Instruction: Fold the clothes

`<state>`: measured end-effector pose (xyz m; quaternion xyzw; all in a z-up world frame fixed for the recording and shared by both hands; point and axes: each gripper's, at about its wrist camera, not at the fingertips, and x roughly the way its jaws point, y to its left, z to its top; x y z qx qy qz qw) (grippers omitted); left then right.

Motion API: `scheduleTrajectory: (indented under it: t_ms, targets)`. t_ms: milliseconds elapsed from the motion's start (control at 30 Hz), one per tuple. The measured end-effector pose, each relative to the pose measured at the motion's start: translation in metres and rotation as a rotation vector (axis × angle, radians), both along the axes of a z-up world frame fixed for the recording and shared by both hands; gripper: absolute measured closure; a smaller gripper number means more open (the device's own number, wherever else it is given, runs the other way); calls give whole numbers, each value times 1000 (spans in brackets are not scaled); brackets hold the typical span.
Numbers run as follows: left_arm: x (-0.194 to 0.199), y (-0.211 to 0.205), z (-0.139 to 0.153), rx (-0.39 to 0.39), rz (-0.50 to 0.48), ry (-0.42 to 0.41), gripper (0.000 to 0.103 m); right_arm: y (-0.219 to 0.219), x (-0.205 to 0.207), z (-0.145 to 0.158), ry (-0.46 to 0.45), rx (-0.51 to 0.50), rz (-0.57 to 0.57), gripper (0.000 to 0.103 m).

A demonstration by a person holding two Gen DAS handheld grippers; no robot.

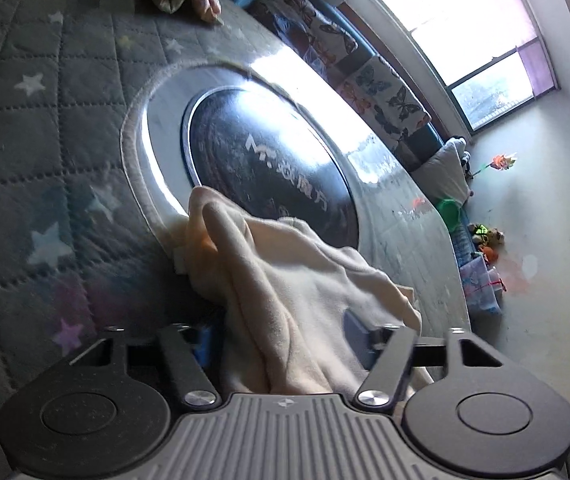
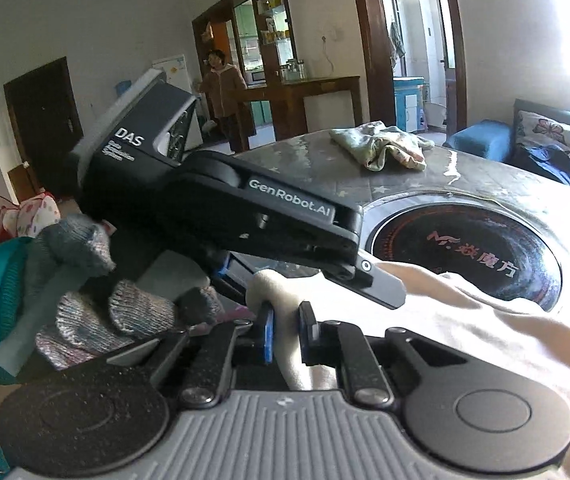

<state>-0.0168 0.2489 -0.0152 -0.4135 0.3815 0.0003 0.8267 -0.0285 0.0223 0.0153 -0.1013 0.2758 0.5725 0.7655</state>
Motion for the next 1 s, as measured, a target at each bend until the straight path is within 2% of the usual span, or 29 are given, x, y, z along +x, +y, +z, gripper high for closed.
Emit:
scheduleTrajectory:
  t_ms: [133,233,333,633,733,767,1000]
  targets:
    - [0,1,-6,-33,6,16,68,-3,-2,1,1,8,12,92]
    - [0,1,-9,-33,11,19,76,-2,-3,0,-3,0,19,92]
    - [-1,-1,-9,-21,15,18,79,-1,-4,0,-10,-13,22,91]
    - [1,-2,-11,-13,9,14,81,-21,0,5,-22,-25,-16,80]
    - [2,-2,-11,-1,5,14,81,-39,9,8,-28,-17,-85,77]
    - [2,-2,-11,3,4,14,81,-46,13,8,-27,-15,-114,73]
    - [4,-7,-8,50,-8,18,81,-97,68,-3,-30,-47,-409,63]
